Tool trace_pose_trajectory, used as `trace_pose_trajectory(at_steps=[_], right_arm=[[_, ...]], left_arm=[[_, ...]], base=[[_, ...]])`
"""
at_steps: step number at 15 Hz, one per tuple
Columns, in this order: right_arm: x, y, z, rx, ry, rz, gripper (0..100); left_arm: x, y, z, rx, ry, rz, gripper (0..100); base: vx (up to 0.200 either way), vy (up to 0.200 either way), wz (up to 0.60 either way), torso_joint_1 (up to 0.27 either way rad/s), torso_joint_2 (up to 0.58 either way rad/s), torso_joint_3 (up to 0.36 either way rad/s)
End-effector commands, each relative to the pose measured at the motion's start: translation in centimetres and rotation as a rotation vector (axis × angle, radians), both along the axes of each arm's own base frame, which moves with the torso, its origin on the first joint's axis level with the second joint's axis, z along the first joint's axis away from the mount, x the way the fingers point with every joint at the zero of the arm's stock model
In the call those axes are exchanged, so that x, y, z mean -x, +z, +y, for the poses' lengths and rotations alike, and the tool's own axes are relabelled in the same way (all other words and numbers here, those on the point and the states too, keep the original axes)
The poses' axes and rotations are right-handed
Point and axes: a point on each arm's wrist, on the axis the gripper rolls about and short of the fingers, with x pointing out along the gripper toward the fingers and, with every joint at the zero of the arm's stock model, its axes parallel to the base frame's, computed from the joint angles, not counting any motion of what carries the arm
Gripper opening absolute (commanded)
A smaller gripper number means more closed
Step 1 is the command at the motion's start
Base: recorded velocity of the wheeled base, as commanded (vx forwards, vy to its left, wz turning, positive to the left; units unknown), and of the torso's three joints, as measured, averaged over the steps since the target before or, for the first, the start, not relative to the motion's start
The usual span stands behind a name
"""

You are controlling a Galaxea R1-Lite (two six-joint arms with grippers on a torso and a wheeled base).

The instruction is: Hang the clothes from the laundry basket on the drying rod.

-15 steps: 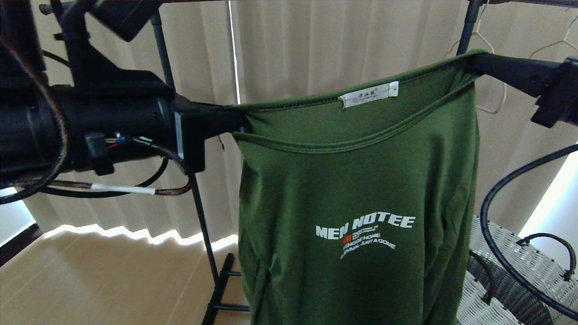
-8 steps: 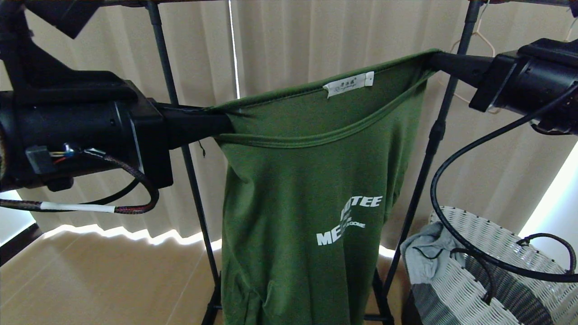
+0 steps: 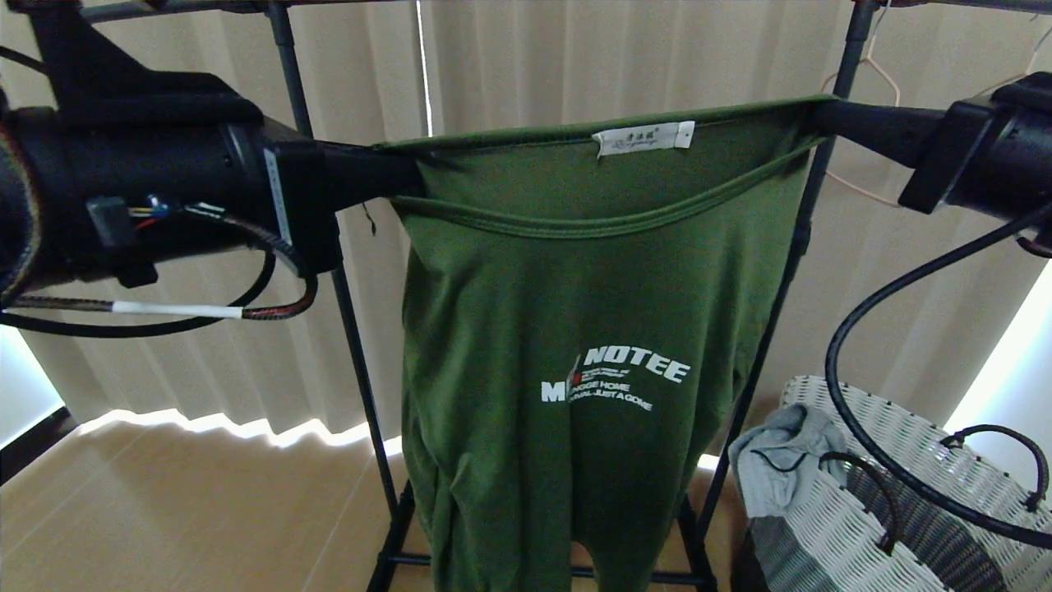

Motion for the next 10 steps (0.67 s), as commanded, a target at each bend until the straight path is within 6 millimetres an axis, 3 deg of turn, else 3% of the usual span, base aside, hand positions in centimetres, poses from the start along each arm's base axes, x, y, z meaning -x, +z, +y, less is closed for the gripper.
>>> trace_pose_trajectory(at_steps=[1,3,6,10], right_arm=[[2.7,1.5,-1.1,-0.020,0.000,-0.049,0],[4.5,1.8,-1.8,-0.016,0.000,-0.039,0],[6.0,0.2,-2.3,0.006,0.003,0.010,0],[5.9,-0.4,-2.3,0.014,0.003,0.030,0]], left_arm=[[-2.4,-0.2,-1.5,-0.013,0.068,0.014,0],[-3.9,0.0,-2.3,0.009,0.131,0.004,0],[-5.2,0.2,-3.1,0.055,0.188,0.001,0],[-5.3,-0.1,-3.2,0.056,0.194,0.013,0]], base=[[0.000,0.000,0.00,0.000,0.00,0.000],[0.000,0.000,0.00,0.000,0.00,0.000],[0.000,0.000,0.00,0.000,0.00,0.000],[0.000,0.000,0.00,0.000,0.00,0.000]])
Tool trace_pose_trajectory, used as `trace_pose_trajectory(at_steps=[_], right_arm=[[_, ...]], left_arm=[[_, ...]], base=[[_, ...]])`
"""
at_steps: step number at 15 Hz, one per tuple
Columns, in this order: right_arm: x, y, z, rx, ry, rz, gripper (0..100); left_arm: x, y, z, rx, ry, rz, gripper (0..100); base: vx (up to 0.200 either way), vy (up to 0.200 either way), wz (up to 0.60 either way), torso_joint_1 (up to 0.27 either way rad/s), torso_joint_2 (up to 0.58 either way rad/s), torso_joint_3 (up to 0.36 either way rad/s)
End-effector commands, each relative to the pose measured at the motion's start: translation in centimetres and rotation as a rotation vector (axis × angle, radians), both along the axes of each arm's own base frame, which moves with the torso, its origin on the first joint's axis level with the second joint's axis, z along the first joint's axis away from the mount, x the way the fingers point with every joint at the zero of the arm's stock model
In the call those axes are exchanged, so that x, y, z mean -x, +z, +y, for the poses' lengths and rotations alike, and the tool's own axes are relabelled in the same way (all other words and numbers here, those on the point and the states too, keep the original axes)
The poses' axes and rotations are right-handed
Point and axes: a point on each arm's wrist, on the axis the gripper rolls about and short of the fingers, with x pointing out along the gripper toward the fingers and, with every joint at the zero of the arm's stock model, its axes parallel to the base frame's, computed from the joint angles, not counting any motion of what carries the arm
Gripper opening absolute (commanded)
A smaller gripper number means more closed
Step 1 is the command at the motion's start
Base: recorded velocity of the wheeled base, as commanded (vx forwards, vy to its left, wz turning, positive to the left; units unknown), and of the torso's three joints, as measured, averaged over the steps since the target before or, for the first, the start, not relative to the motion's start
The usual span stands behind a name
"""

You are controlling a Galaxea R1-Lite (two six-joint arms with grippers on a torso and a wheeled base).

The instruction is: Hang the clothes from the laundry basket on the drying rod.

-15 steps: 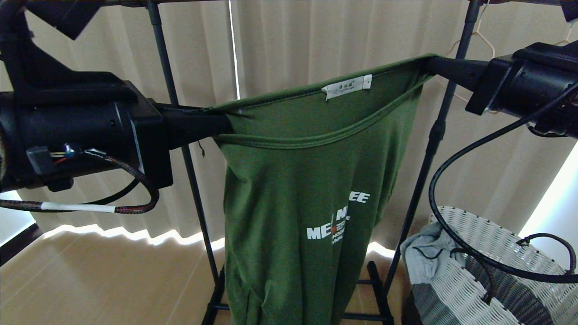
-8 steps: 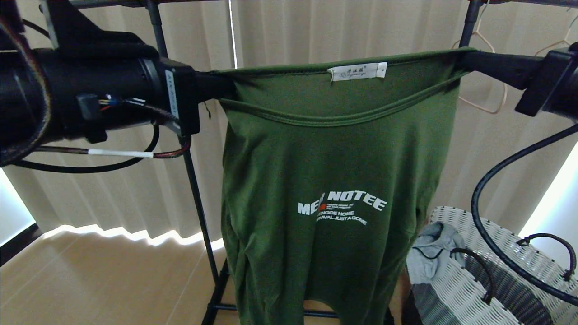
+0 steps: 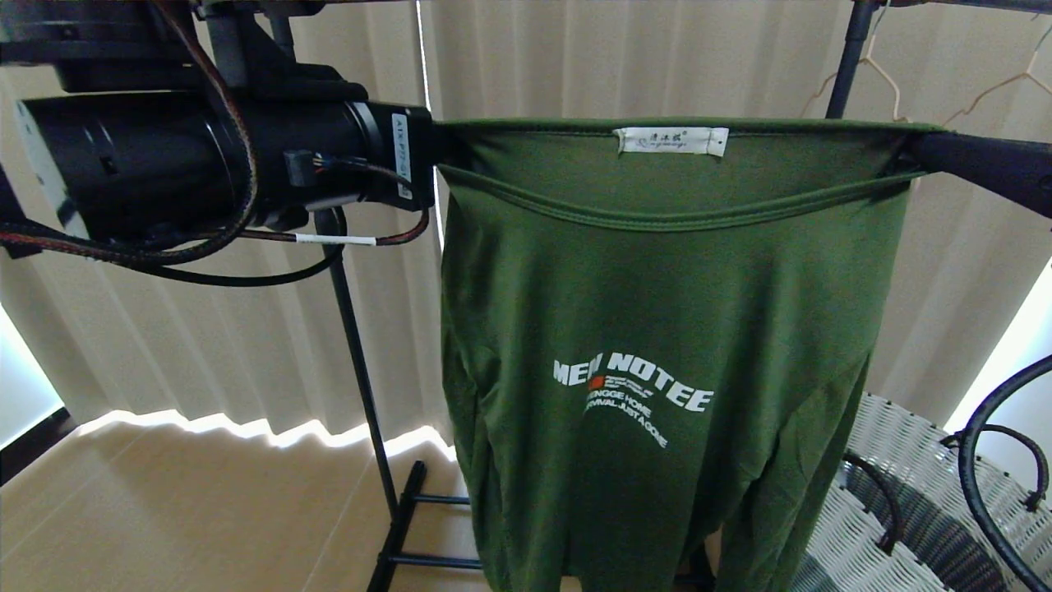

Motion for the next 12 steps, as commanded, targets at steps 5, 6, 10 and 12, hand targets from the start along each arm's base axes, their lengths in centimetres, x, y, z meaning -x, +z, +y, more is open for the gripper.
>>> trace_pose_trajectory(at_steps=[5,6,10,12], right_arm=[[-0.2,-0.4,0.1,0.008,0.001,0.016,0],[-0.2,-0.5,0.1,0.009,0.001,0.019,0],[-0.2,-1.0,0.1,0.016,0.001,0.036,0],[-0.2,-0.9,0.1,0.017,0.001,0.035,0]], left_arm=[[-0.2,-0.3,-0.1,-0.008,0.005,0.009,0],[-0.2,-0.8,-0.2,-0.015,0.005,0.022,0],[-0.3,-1.1,-0.2,-0.023,0.006,0.030,0],[-0.2,-1.1,-0.2,-0.022,0.003,0.029,0]], base=[[0.000,0.000,0.00,0.000,0.00,0.000],[0.000,0.000,0.00,0.000,0.00,0.000],[0.000,0.000,0.00,0.000,0.00,0.000],[0.000,0.000,0.00,0.000,0.00,0.000]])
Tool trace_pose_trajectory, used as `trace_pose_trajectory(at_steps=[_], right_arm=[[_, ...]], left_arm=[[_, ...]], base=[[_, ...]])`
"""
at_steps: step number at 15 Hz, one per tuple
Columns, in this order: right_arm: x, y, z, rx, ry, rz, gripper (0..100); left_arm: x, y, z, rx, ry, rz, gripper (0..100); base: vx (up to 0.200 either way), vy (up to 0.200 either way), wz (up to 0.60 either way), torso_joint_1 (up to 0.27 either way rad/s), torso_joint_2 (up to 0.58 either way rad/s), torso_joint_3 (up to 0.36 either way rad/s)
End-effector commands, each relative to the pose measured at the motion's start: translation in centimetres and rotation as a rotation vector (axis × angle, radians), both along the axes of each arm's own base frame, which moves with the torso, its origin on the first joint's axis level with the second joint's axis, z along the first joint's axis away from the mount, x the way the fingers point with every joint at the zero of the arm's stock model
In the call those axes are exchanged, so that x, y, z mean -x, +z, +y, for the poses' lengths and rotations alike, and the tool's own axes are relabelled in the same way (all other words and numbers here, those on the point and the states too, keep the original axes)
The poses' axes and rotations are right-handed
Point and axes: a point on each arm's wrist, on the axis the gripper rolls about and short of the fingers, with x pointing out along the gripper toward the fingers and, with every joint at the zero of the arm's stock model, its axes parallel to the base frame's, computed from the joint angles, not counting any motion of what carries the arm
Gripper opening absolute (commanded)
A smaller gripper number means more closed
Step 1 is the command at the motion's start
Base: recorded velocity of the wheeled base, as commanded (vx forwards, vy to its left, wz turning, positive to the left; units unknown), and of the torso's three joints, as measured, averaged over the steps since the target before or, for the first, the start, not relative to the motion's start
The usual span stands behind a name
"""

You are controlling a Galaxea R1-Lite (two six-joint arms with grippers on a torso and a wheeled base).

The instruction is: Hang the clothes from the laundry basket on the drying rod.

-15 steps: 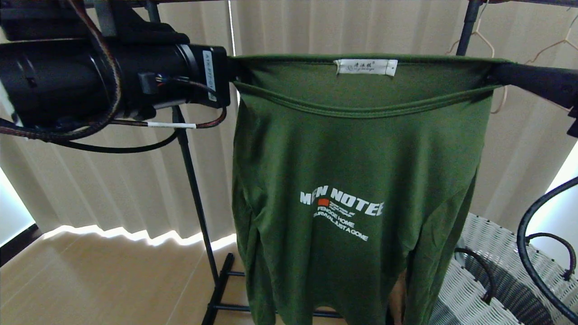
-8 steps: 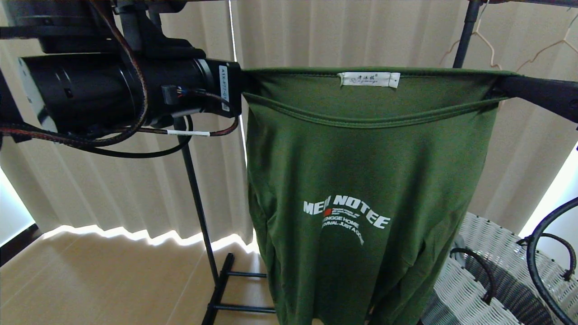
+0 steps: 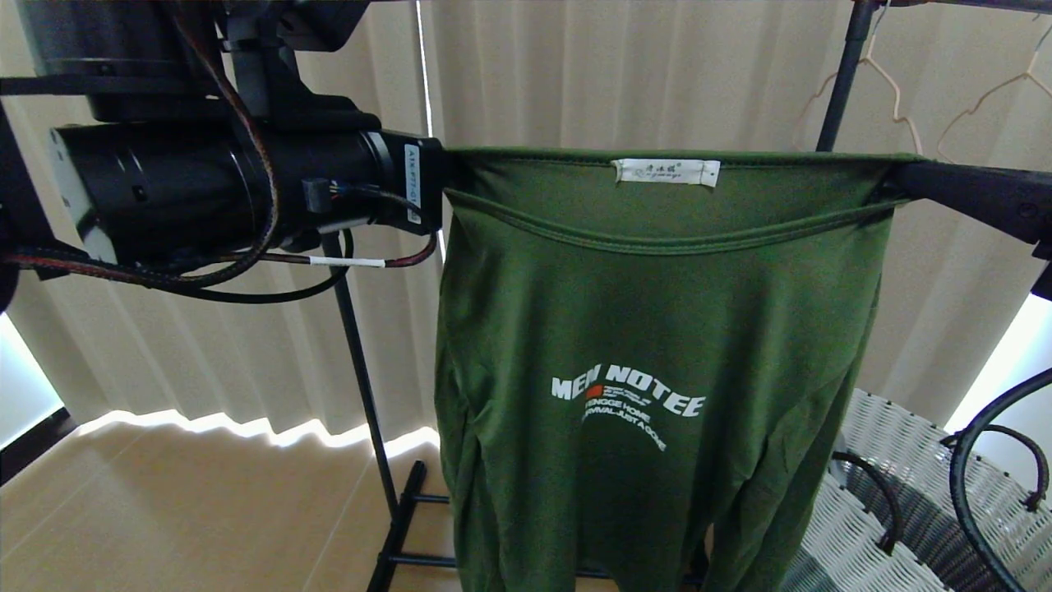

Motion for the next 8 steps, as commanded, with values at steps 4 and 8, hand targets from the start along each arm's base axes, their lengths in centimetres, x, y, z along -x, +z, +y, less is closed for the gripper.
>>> trace_pose_trajectory(at_steps=[4,8], right_arm=[[-0.01,-0.45,0.01,0.012,-0.001,0.021,100],[0.13,-1.01,-0.05,0.015,-0.001,0.029,100]], left_arm=[[0.07,0.01,0.01,0.001,-0.001,0.000,0],[0.02,-0.09,0.16,-0.005,0.030,0.001,0]], base=[[0.000,0.000,0.00,0.000,0.00,0.000],[0.000,0.000,0.00,0.000,0.00,0.000]])
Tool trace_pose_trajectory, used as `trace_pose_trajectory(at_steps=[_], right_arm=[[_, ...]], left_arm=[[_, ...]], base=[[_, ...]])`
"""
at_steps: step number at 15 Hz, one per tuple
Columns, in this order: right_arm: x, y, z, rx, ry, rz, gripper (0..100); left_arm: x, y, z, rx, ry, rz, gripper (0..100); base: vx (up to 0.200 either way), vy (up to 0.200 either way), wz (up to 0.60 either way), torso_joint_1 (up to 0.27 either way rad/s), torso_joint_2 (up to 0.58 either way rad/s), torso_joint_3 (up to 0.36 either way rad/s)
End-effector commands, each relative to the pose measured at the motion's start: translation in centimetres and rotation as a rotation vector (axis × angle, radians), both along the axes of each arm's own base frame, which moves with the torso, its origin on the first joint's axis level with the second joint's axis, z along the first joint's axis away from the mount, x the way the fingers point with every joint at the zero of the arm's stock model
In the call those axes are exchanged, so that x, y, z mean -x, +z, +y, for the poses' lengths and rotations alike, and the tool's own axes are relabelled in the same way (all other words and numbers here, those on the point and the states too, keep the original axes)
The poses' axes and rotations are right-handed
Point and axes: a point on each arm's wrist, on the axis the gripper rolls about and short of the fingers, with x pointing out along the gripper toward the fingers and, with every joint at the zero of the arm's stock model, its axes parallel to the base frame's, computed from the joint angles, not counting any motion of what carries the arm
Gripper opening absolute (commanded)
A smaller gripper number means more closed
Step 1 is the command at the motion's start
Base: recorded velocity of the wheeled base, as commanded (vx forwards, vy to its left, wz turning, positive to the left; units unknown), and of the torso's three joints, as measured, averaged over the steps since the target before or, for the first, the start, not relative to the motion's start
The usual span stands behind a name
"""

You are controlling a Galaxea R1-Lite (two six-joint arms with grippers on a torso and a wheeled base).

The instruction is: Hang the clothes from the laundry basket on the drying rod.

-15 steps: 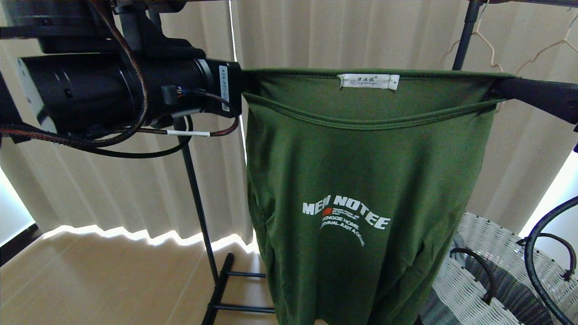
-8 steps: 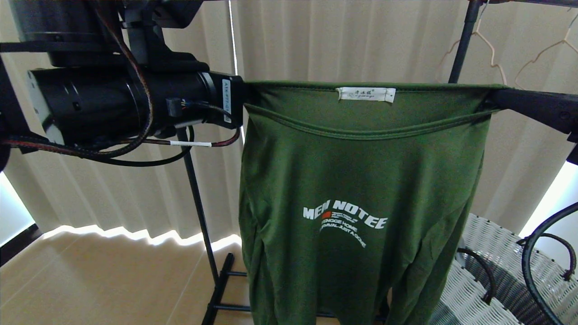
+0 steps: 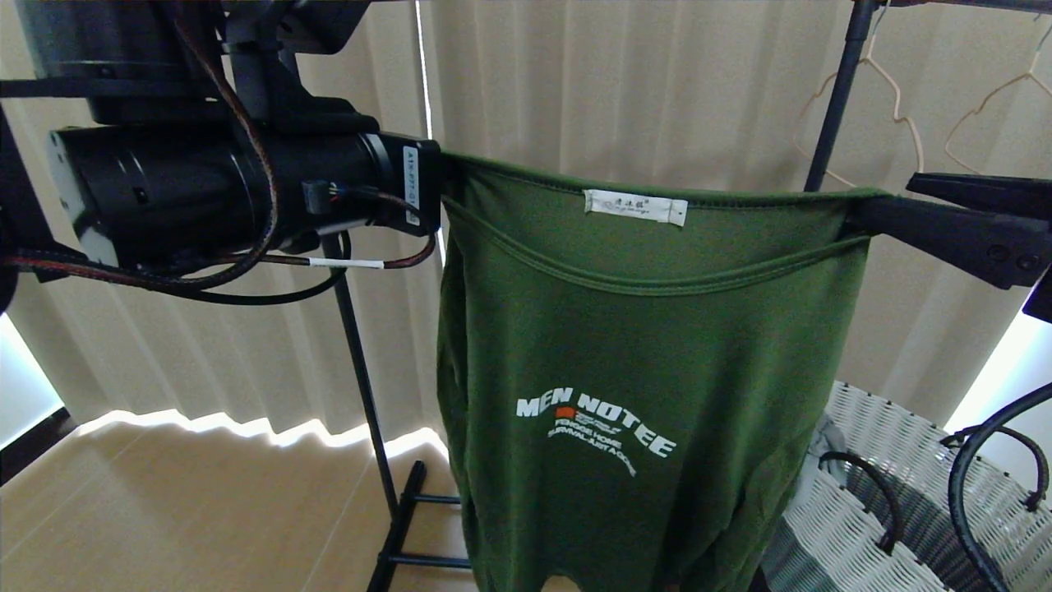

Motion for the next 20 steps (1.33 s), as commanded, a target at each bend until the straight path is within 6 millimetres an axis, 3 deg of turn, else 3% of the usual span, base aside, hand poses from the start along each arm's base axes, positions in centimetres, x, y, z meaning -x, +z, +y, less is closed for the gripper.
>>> trace_pose_trajectory(at_steps=[1,6,10,13,14,15,17,19,20], right_arm=[[0.1,-0.2,0.0,0.000,0.001,0.003,100],[1.8,-0.3,-0.7,-0.008,0.009,-0.017,100],[2.5,-0.4,-1.0,-0.012,0.009,-0.025,100],[3.0,-1.9,-1.8,0.050,-0.039,-0.018,100],[3.0,-1.9,-1.8,0.050,-0.039,-0.018,100],[3.6,-3.4,-3.1,0.136,-0.120,0.011,100],[4.1,-4.2,-3.8,0.166,-0.187,0.051,100],[4.2,-4.7,-4.0,0.185,-0.266,0.080,100],[4.2,-5.5,-4.2,0.204,-0.342,0.104,100]], left_arm=[[0.0,0.0,0.1,0.000,0.009,-0.002,0],[-0.5,-0.8,0.8,-0.033,0.207,0.011,0],[-0.7,-0.9,1.6,-0.029,0.243,0.003,0],[2.5,-1.8,4.3,-0.059,0.262,0.014,0],[2.5,-1.8,4.3,-0.059,0.262,0.014,0],[5.8,-2.4,6.8,-0.066,0.274,0.005,0],[8.3,-2.9,8.9,-0.057,0.310,-0.009,0],[9.3,-3.7,10.3,-0.059,0.340,-0.002,0],[9.9,-5.4,11.2,-0.064,0.308,0.038,0]], base=[[0.000,0.000,0.00,0.000,0.00,0.000],[0.000,0.000,0.00,0.000,0.00,0.000],[0.000,0.000,0.00,0.000,0.00,0.000],[0.000,0.000,0.00,0.000,0.00,0.000],[0.000,0.000,0.00,0.000,0.00,0.000],[0.000,0.000,0.00,0.000,0.00,0.000],[0.000,0.000,0.00,0.000,0.00,0.000],[0.000,0.000,0.00,0.000,0.00,0.000],[0.000,0.000,0.00,0.000,0.00,0.000]])
